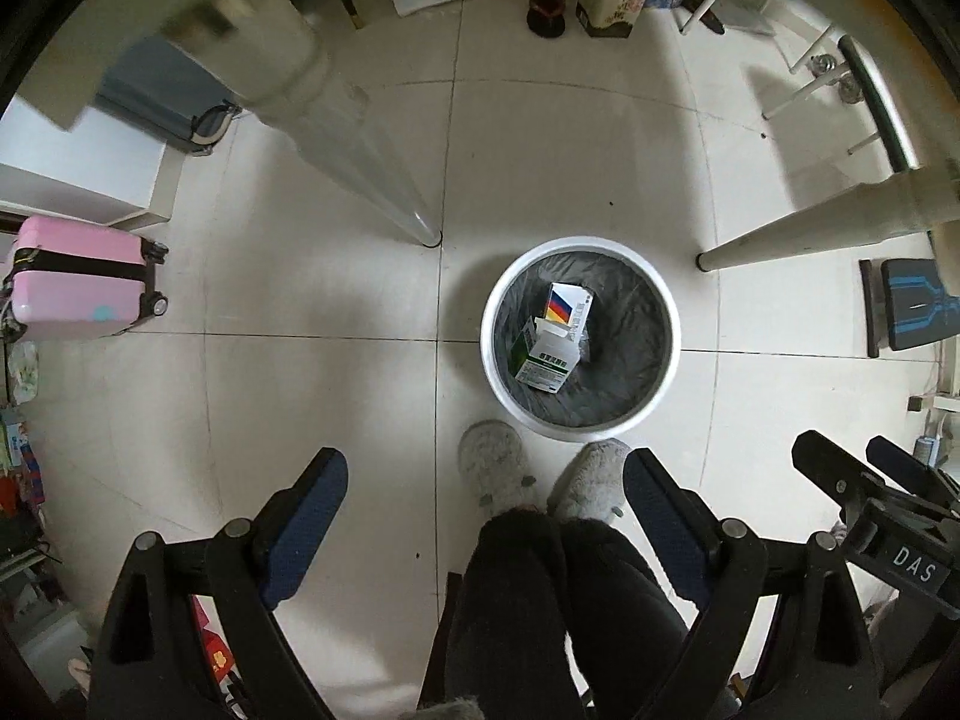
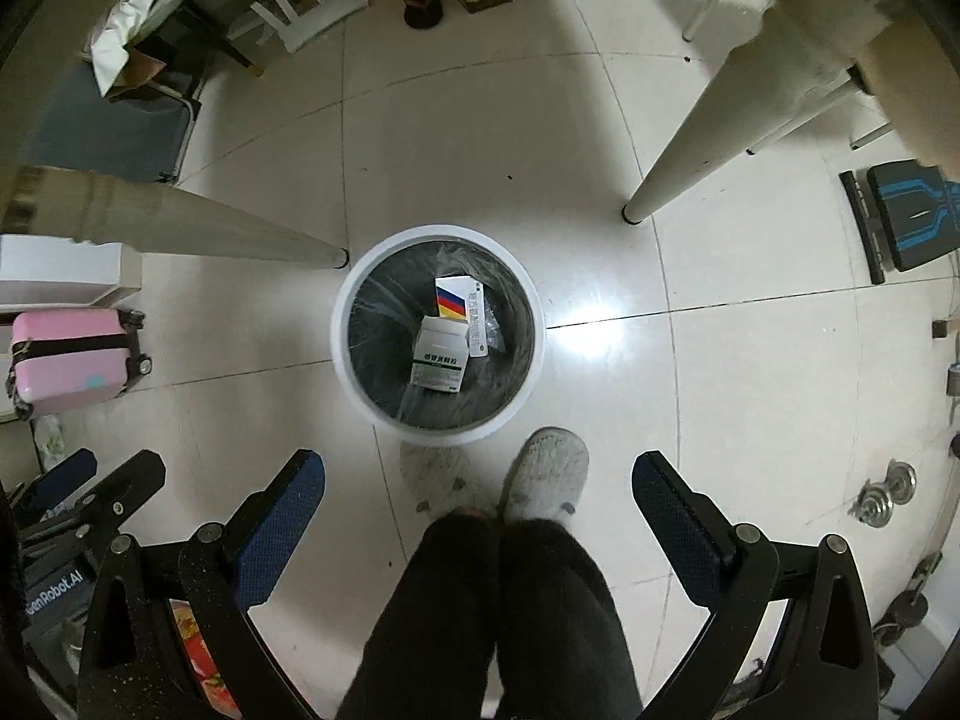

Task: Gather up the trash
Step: 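Open both tools to drop the box and card into the bin, then grasp the orange snack bag with the right tool while the left grasps the blue-white medicine box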

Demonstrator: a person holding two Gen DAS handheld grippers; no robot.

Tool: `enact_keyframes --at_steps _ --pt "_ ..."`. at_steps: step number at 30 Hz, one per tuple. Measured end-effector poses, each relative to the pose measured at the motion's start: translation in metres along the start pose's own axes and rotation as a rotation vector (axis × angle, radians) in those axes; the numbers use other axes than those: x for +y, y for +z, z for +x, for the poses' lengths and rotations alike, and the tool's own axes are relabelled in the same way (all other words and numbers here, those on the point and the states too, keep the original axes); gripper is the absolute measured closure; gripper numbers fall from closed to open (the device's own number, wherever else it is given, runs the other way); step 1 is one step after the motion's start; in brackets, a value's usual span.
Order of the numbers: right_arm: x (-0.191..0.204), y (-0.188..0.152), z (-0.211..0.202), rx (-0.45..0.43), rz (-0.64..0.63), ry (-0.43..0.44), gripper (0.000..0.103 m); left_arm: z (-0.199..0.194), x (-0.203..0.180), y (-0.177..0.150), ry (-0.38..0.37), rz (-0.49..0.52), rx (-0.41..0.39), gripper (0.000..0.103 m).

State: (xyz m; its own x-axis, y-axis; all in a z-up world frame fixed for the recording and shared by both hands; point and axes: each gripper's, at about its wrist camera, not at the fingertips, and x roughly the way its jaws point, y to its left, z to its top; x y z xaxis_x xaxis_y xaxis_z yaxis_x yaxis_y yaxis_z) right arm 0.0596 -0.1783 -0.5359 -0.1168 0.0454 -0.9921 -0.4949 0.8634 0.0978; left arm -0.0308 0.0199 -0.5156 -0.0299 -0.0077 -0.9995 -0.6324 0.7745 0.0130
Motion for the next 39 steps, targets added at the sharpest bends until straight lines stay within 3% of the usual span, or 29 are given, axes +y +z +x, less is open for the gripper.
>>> enact_keyframes --at_steps 10,18,23,29,34,39 --pt "0.020 -0.025 -0.128 -0.037 0.004 0.041 0.000 -0.105 0.017 -0.016 -0.018 0.010 -0.059 0.009" --pt "0.026 -0.011 -0.233 -0.125 0.062 0.121 0.000 -0.181 0.014 0.016 -0.008 0.030 -0.191 0.009" --pt "-0.004 0.036 -0.285 -0.202 0.111 0.097 0.000 -0.202 -0.009 0.060 0.014 0.050 -0.256 0.009" --pt "-0.074 0.123 -0.319 -0.258 0.151 -0.016 0.000 -0.212 -0.049 0.130 0.023 0.036 -0.241 0.009" --pt "-0.132 0.208 -0.312 -0.241 0.198 -0.030 0.000 -0.209 -0.088 0.199 0.017 -0.021 -0.188 0.009" --pt "-0.145 0.270 -0.271 -0.166 0.172 -0.008 0.008 -0.194 -0.124 0.260 0.000 -0.060 -0.124 0.009"
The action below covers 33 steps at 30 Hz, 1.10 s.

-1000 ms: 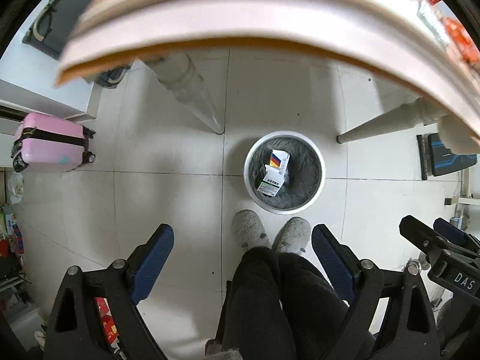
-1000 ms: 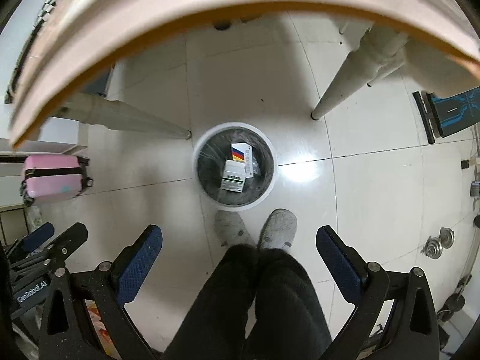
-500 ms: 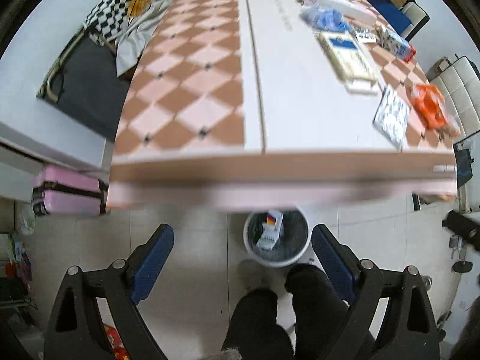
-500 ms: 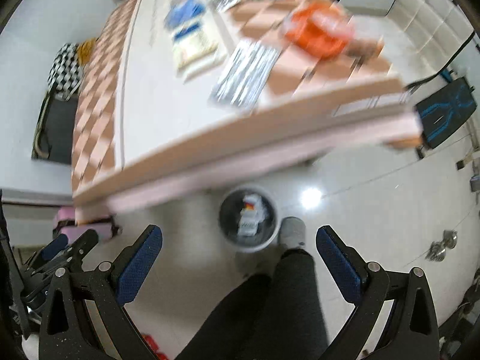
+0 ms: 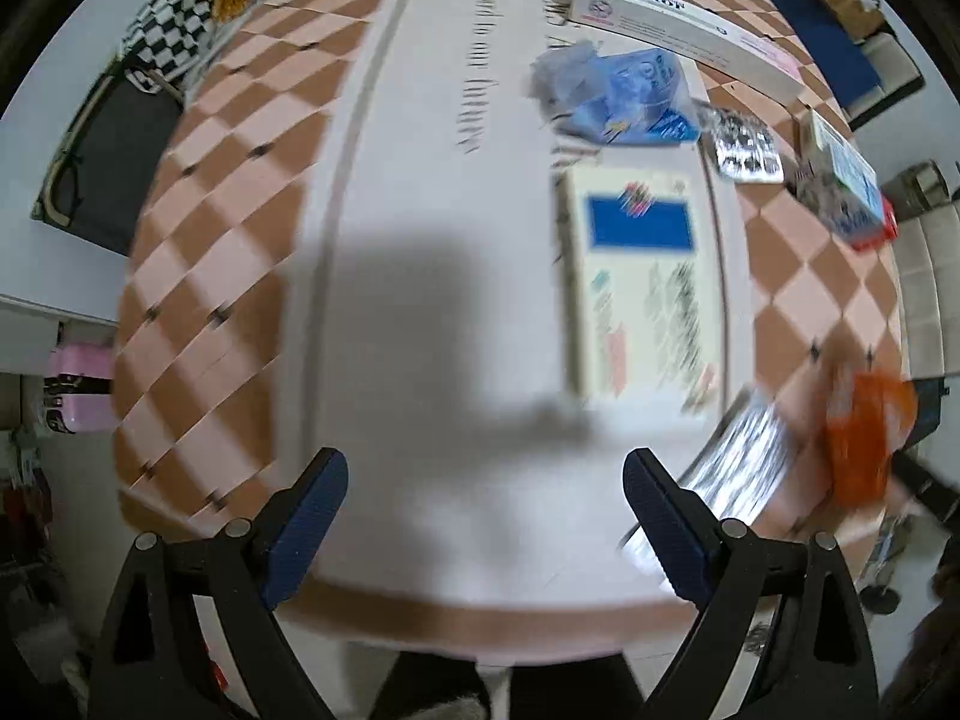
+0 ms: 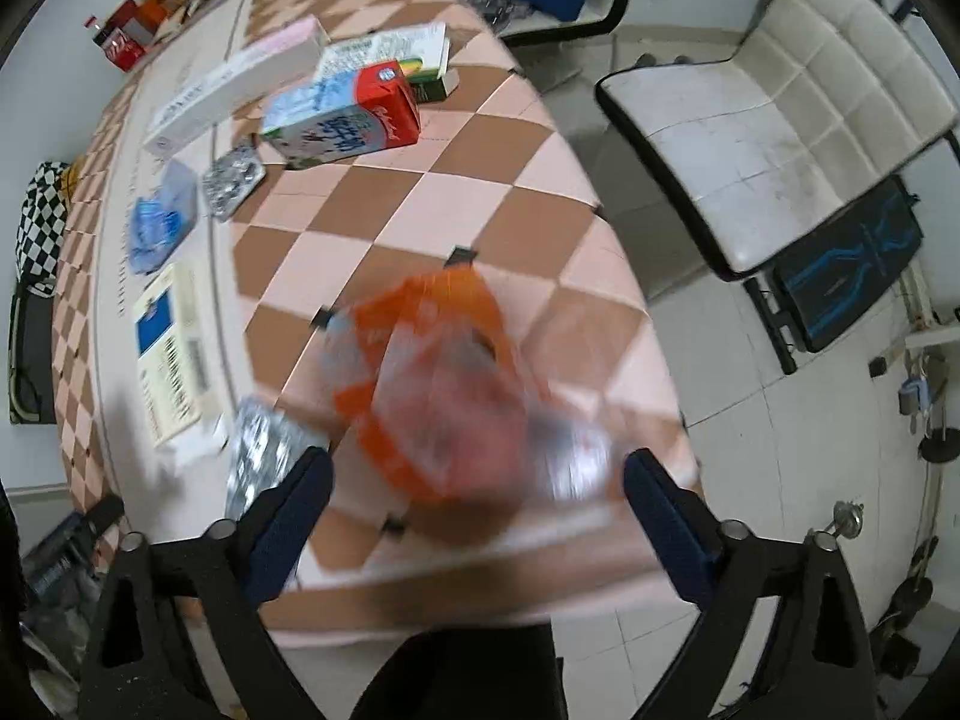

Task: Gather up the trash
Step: 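Grasp the orange snack bag with the right tool while the left grasps the blue-white medicine box, then carry the orange bag and medicine box over the trash bin with both tools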

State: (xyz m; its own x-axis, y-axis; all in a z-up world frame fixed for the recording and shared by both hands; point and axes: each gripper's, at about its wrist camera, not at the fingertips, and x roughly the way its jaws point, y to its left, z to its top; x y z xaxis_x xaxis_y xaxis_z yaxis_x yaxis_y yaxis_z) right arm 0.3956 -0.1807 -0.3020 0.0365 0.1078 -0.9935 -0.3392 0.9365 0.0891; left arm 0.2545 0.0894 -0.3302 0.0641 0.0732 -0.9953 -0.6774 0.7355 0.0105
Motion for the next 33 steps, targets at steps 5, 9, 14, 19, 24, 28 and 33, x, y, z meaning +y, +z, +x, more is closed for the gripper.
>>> enact_keyframes --at_steps 5,9,14,19,24,28,33 --pt "0.007 0.034 0.040 0.054 -0.004 0.031 0.037 0.028 -0.036 0.039 -0.021 0.007 0.068 0.009" --pt "0.007 0.044 0.054 0.066 0.005 0.062 0.048 0.044 -0.055 0.053 -0.037 0.023 0.097 0.008" --pt "0.005 0.049 0.055 0.063 0.009 0.092 0.055 0.047 -0.066 0.058 0.002 0.053 0.085 0.013" --pt "0.005 0.054 0.052 0.050 0.006 0.111 0.061 0.050 -0.065 0.058 -0.008 0.049 0.086 0.035" --pt "0.002 0.052 0.042 0.026 0.006 0.136 0.066 0.038 -0.058 0.051 0.003 0.055 0.051 0.035" --pt "0.008 0.049 0.029 0.003 -0.005 0.151 0.067 0.017 -0.056 0.039 0.007 0.077 0.004 0.035" --pt "0.015 0.039 0.007 -0.034 -0.023 0.174 0.068 -0.016 -0.056 0.026 0.001 0.097 -0.054 0.035"
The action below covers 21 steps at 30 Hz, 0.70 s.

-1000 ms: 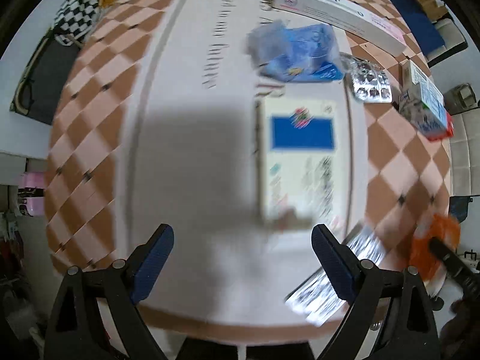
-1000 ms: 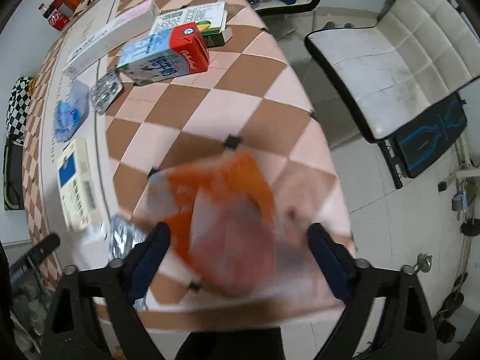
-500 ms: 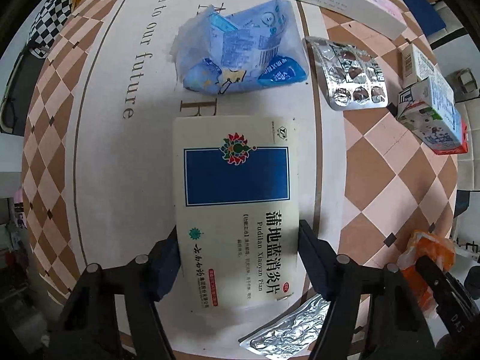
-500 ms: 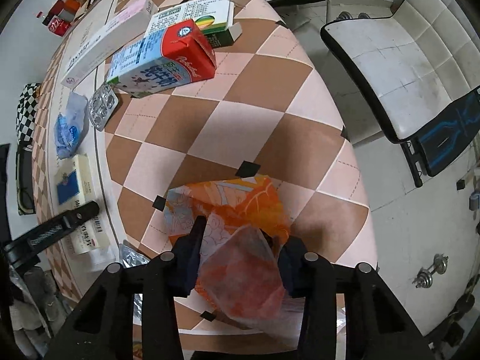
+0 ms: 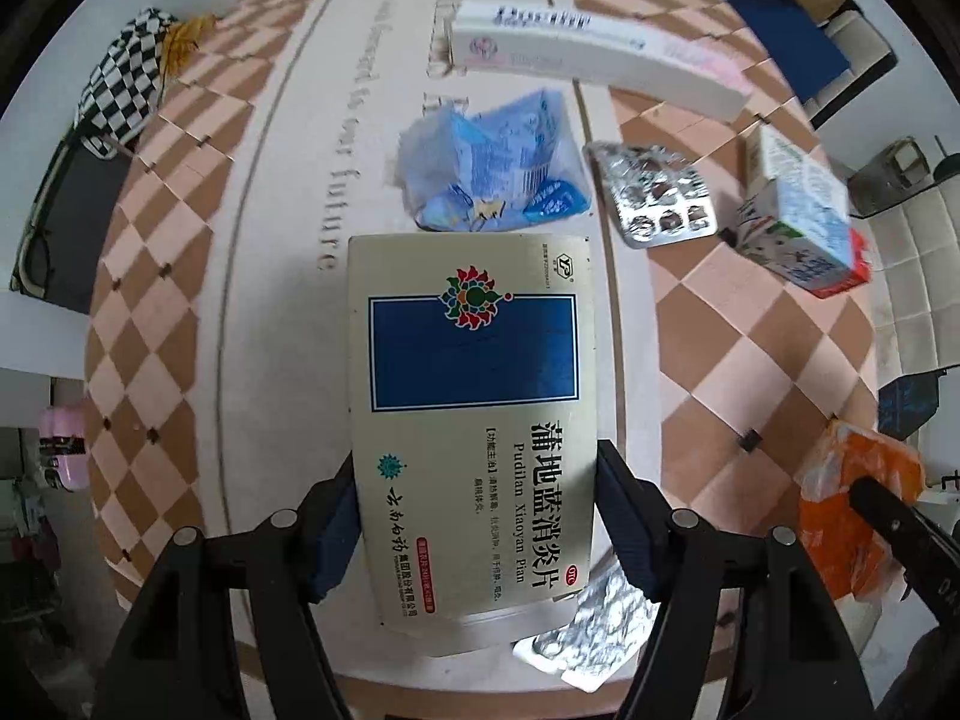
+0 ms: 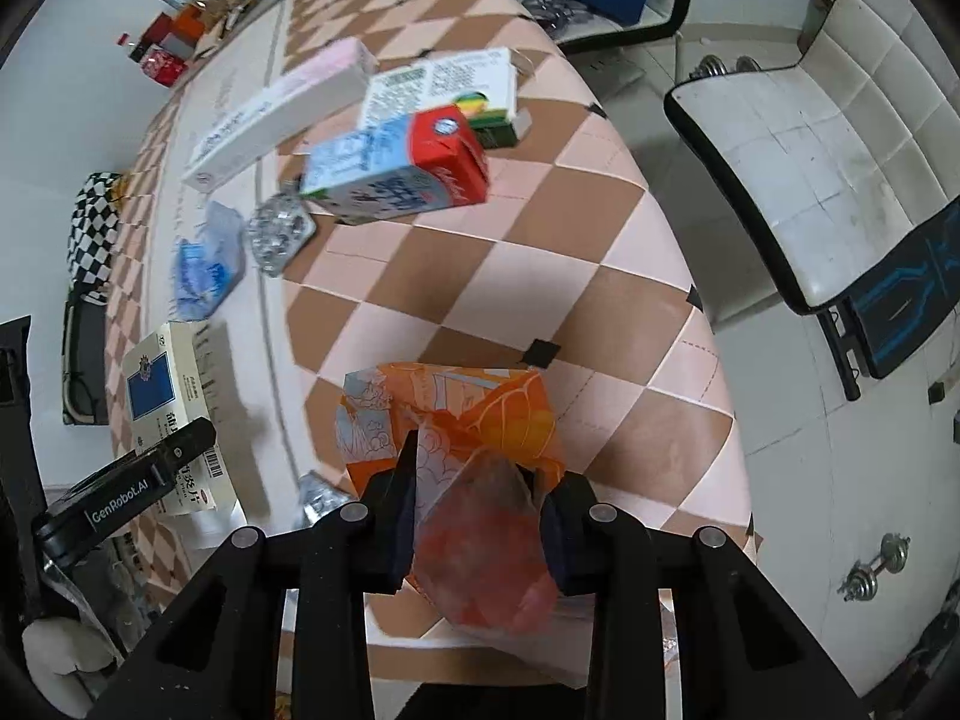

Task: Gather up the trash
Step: 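Carry the orange bag and medicine box over the trash bin with both tools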

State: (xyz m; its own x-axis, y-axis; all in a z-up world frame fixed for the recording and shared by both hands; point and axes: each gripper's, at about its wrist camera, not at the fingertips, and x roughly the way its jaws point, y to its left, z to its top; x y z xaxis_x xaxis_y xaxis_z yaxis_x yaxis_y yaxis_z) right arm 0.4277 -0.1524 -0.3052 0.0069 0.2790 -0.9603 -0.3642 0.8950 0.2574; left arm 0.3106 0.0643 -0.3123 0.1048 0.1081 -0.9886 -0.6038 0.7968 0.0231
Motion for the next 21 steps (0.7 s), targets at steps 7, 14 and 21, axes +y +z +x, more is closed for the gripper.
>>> enact_keyframes --at_steps 7,14,21 --pt "0.022 -0.044 -0.042 -0.066 -0.023 0.034 0.069 -0.058 0.022 -0.042 -0.037 0.039 -0.096 0.035" --pt "0.045 -0.131 -0.075 -0.132 -0.005 0.069 0.069 -0.090 0.063 -0.115 -0.111 0.070 -0.157 0.035" --pt "0.058 -0.258 -0.064 -0.097 0.053 0.083 0.069 -0.088 0.104 -0.205 -0.188 0.093 -0.109 0.035"
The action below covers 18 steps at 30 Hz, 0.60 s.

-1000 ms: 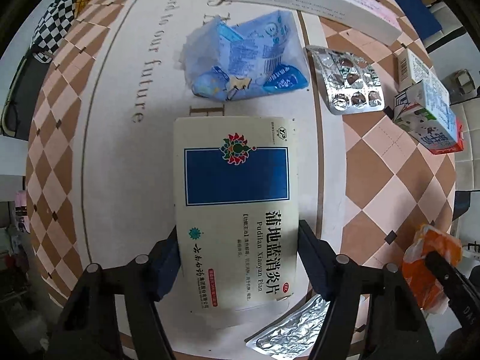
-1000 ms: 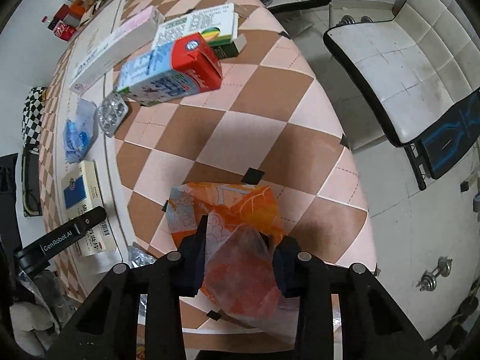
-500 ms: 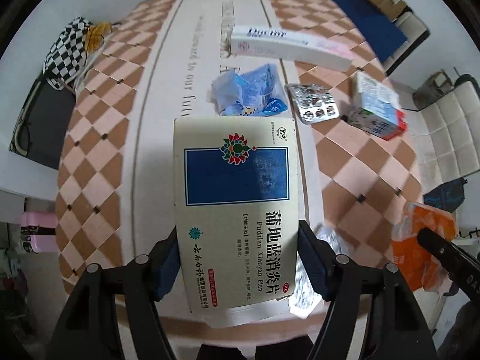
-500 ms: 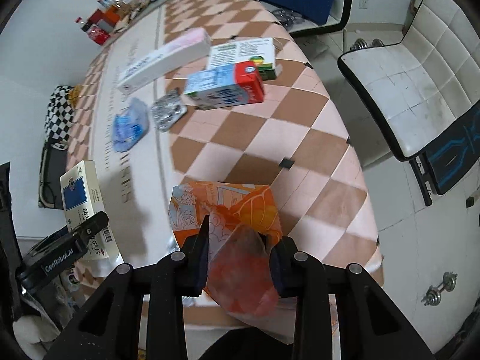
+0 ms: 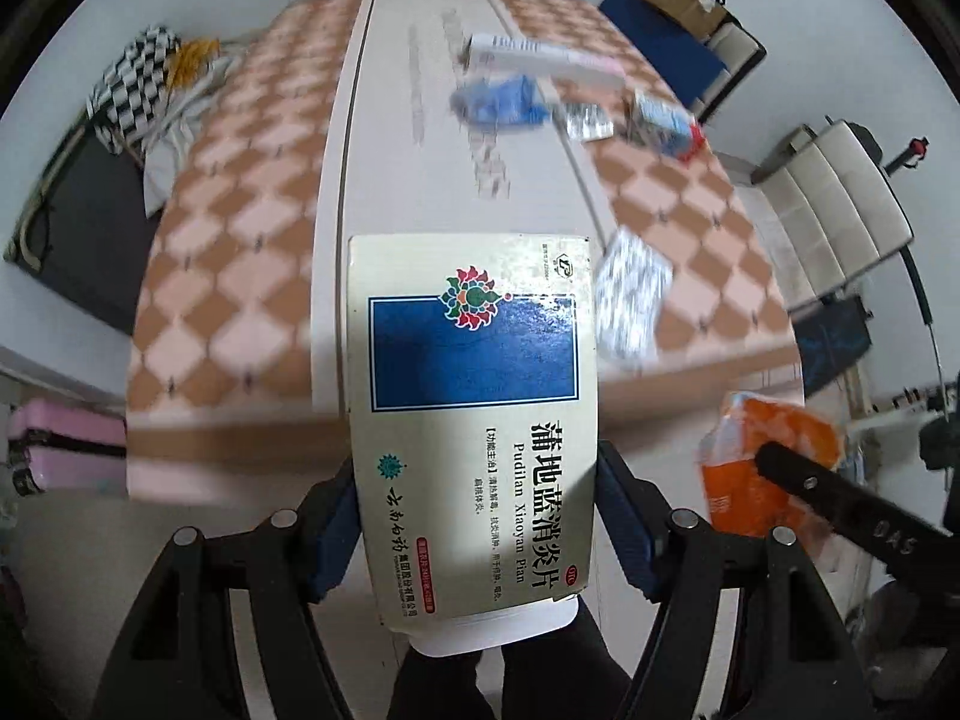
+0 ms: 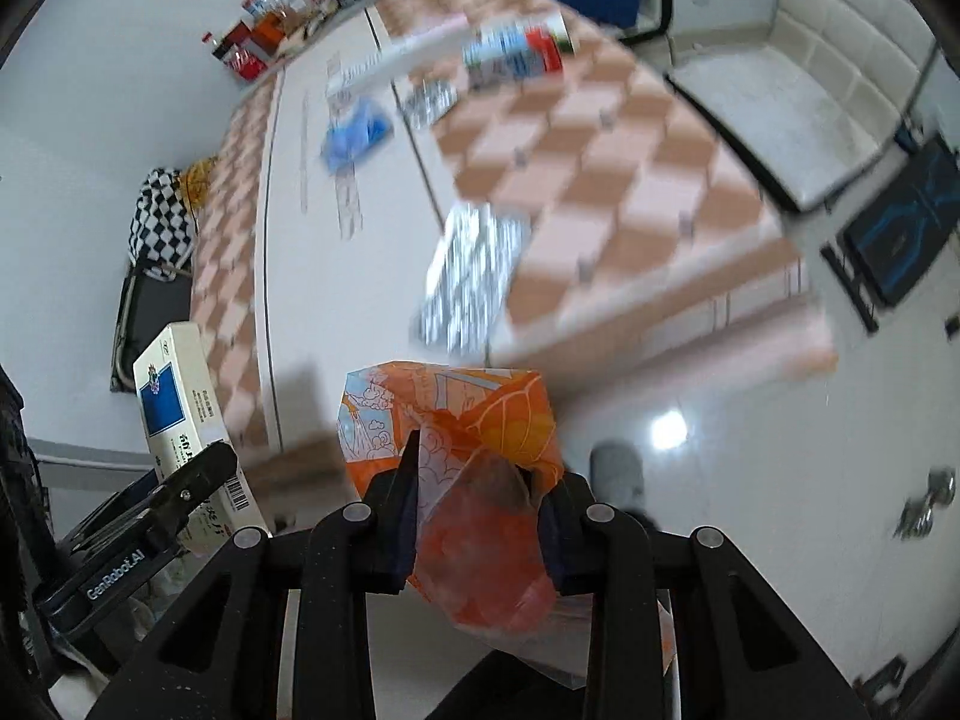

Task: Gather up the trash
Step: 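Carry the orange bag and medicine box over the trash bin with both tools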

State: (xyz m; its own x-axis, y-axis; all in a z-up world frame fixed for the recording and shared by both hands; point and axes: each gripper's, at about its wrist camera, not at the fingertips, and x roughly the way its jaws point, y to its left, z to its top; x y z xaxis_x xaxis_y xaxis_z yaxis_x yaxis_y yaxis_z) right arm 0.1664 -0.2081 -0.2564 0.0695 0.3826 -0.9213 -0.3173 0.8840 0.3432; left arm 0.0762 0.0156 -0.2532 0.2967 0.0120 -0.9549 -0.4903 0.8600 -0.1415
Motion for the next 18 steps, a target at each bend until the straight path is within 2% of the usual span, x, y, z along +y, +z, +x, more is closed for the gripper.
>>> enact_keyframes --at_steps 4,9,18 --pt "-0.011 -0.058 0.033 0.084 0.030 -0.029 0.069 0.027 0.020 -0.044 -0.024 -0.030 0.085 0.035" --pt "-0.041 -0.113 0.107 0.202 0.094 -0.077 0.070 0.106 0.043 -0.086 -0.016 -0.065 0.215 0.035" --pt "-0.106 -0.151 0.275 0.315 0.183 -0.114 0.069 0.287 0.075 -0.120 -0.039 -0.132 0.365 0.034"
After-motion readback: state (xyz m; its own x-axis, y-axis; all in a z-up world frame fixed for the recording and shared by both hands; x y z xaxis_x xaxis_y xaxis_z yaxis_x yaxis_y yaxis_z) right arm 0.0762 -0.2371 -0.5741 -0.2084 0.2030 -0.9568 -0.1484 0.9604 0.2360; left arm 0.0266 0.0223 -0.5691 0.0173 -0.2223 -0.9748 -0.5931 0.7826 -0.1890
